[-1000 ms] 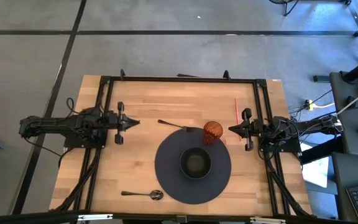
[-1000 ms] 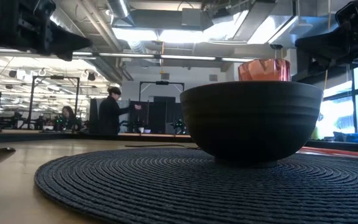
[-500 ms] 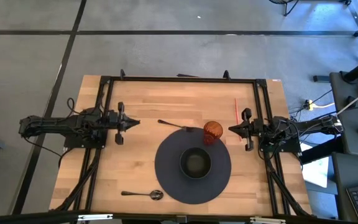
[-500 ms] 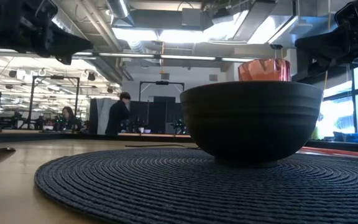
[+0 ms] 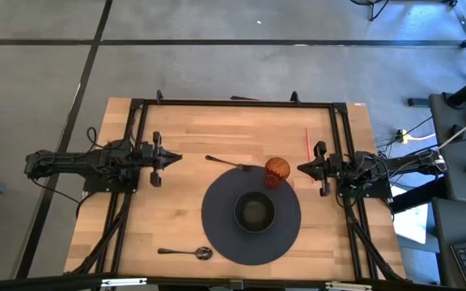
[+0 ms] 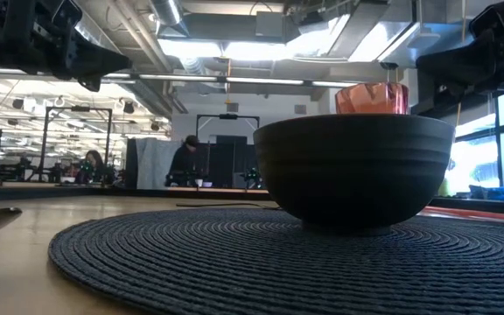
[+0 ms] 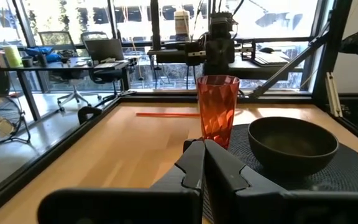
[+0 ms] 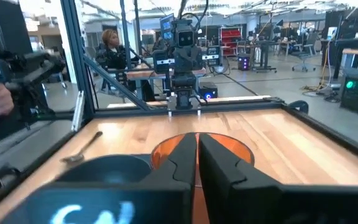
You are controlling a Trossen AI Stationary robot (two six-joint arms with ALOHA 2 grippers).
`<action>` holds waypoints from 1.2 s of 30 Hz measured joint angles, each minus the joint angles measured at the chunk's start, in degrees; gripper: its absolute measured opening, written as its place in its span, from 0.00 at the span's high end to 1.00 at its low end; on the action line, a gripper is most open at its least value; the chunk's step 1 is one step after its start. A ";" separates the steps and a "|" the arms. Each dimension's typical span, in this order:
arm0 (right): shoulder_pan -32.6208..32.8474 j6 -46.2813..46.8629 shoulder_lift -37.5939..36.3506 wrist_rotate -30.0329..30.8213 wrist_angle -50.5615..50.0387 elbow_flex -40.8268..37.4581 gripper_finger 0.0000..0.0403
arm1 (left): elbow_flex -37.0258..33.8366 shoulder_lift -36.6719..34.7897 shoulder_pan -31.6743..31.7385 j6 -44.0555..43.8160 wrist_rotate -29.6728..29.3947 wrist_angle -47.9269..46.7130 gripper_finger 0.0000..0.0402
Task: Pick & Place Utensil
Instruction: Put the orange straw into the orange cup
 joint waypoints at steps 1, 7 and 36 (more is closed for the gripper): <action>0.00 1.01 0.00 0.00 0.41 0.00 0.95 | 0.02 0.00 0.00 0.00 0.00 -0.02 0.99; 0.00 1.09 0.00 0.01 1.50 0.00 0.95 | 0.02 0.00 0.00 0.02 0.00 -0.24 1.00; -0.02 -3.66 -0.03 4.80 6.92 0.03 0.95 | 0.02 0.01 0.00 2.01 -0.20 -0.37 0.99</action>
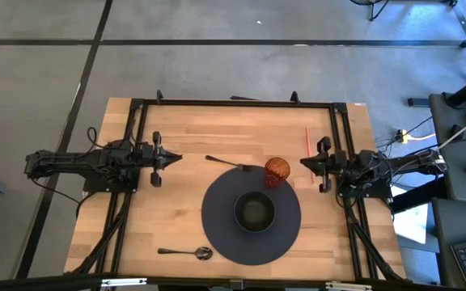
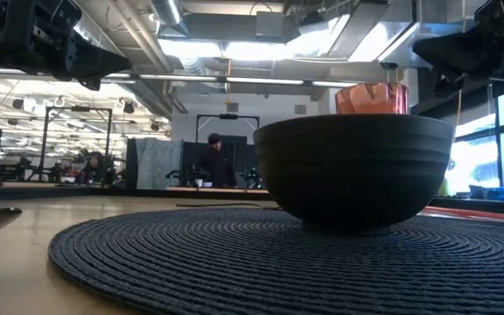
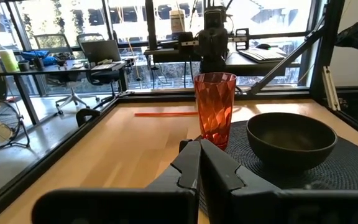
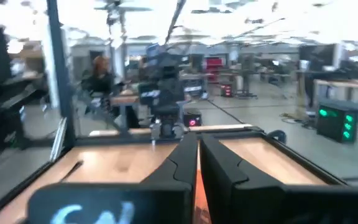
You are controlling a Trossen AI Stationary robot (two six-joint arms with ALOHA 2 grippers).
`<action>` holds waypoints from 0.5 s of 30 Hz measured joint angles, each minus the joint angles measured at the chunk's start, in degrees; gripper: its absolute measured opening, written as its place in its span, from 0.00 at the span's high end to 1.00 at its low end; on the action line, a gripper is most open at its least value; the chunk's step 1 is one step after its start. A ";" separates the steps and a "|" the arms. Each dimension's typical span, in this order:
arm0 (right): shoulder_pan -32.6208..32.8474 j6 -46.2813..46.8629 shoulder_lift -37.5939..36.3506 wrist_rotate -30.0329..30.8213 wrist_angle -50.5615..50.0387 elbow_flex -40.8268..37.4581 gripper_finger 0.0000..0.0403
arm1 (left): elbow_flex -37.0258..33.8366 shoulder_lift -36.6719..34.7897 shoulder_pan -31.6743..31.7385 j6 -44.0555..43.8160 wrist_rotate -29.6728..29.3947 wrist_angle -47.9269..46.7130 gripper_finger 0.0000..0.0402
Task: Pick & Place Utensil
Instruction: Put the orange straw into the orange cup
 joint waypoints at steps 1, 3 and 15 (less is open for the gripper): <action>0.02 1.39 -0.04 2.01 -0.58 0.50 0.95 | 0.00 -0.01 0.00 0.02 0.00 0.00 0.99; -0.03 2.69 0.40 5.70 -6.41 3.60 0.97 | 0.00 -0.01 0.01 0.44 -0.07 0.00 0.99; -1.28 20.71 20.64 24.57 -52.27 33.99 0.99 | 0.00 -0.01 0.02 -0.47 -1.42 -0.03 0.99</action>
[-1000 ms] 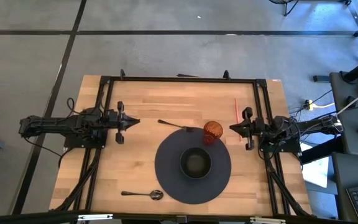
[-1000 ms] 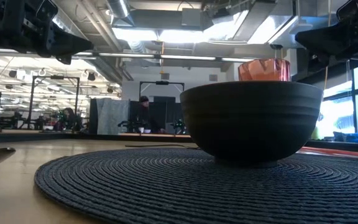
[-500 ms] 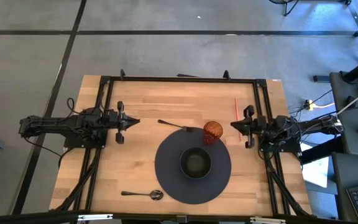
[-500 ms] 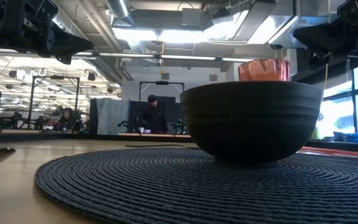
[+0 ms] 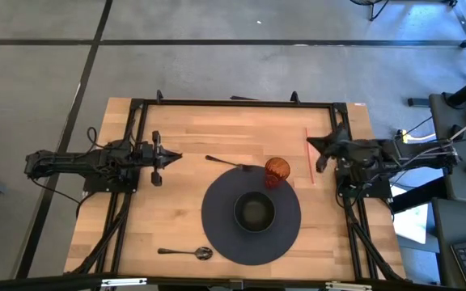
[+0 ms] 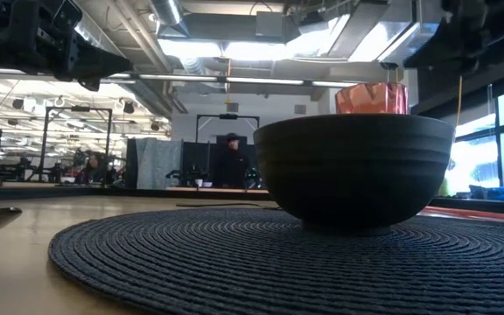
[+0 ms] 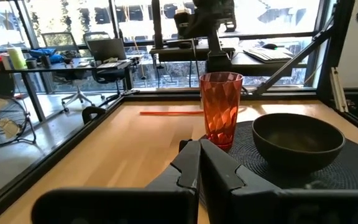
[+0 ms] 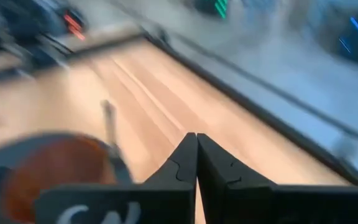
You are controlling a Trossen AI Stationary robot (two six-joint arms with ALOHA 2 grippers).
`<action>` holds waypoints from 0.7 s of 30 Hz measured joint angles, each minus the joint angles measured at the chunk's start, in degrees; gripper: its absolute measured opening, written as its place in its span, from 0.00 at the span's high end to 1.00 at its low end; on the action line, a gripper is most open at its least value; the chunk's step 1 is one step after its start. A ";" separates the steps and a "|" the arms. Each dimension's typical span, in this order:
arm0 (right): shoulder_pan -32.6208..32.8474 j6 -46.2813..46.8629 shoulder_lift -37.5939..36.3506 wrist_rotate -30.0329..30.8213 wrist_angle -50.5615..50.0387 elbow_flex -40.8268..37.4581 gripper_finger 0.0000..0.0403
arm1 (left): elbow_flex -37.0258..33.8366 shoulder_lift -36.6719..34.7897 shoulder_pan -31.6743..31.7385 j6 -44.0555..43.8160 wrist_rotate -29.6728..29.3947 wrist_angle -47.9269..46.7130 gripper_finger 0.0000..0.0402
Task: Pick & Place Utensil
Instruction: Put the orange straw into the orange cup
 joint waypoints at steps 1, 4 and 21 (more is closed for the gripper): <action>-0.62 3.11 2.15 0.80 -5.31 2.69 0.99 | 0.00 0.00 -0.01 -0.08 0.01 -0.06 0.98; -3.04 13.30 8.17 1.56 -19.48 9.01 0.98 | 0.00 0.00 -0.02 -0.19 0.04 -0.51 0.99; -19.00 24.46 24.17 -10.29 -29.71 13.58 0.77 | 0.00 0.02 -0.01 -1.52 0.17 -1.09 0.98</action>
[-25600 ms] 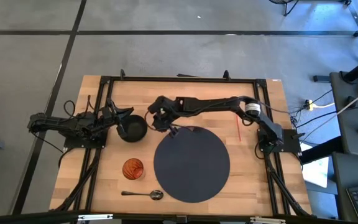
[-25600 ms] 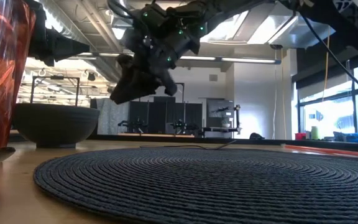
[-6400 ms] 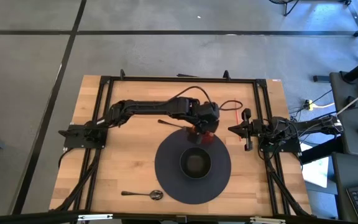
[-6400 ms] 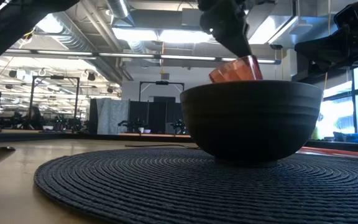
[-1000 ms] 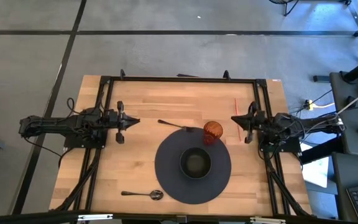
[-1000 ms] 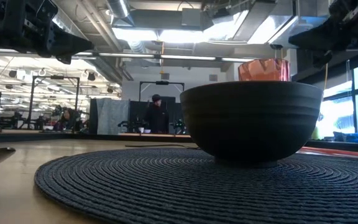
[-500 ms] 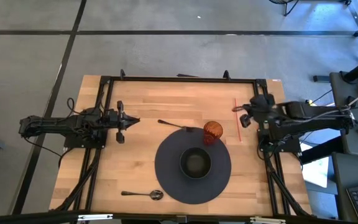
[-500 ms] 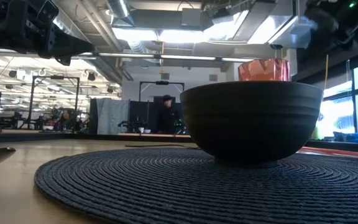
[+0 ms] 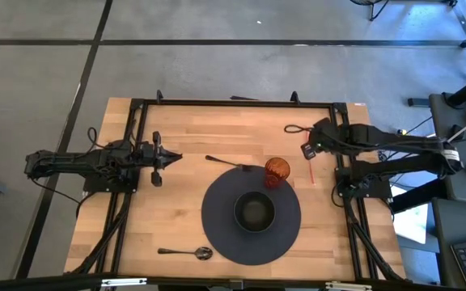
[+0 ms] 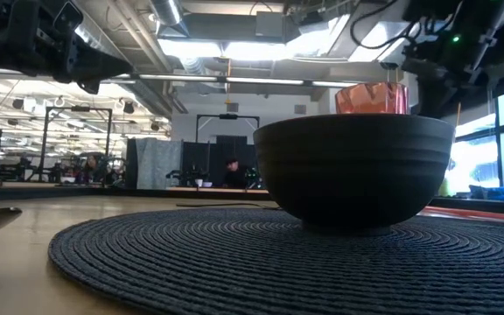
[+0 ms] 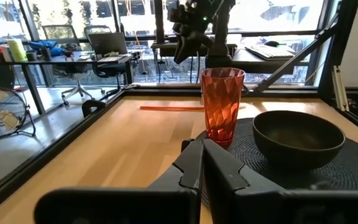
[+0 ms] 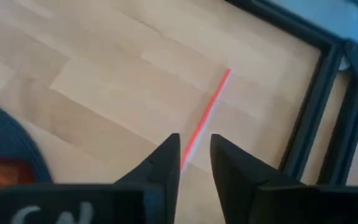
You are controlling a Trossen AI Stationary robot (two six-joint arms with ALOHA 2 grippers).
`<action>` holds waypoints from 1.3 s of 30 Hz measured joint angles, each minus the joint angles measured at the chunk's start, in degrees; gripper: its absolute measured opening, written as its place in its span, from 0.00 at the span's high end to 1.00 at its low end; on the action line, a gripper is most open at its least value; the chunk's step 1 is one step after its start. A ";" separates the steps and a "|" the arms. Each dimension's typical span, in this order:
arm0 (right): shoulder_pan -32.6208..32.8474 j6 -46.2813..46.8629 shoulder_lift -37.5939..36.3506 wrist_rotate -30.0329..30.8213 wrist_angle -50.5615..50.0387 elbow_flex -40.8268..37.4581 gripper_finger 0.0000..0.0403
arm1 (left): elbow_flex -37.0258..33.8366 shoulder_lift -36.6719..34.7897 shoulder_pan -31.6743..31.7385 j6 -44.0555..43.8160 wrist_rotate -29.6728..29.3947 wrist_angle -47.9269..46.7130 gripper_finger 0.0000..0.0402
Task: Pick & Place Utensil
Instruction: Put the orange straw into the orange cup
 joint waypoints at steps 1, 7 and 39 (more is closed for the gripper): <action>-0.95 0.05 0.57 -1.13 0.26 0.00 0.77 | 0.00 -0.02 0.01 0.00 0.00 -0.19 0.98; -6.18 -2.24 4.02 -9.39 4.87 -1.34 0.75 | 0.00 0.00 0.01 -0.02 -0.01 -0.41 0.98; -31.90 -15.43 29.19 -21.02 25.86 -9.28 0.75 | 0.00 0.00 0.01 0.00 -0.04 -0.47 0.98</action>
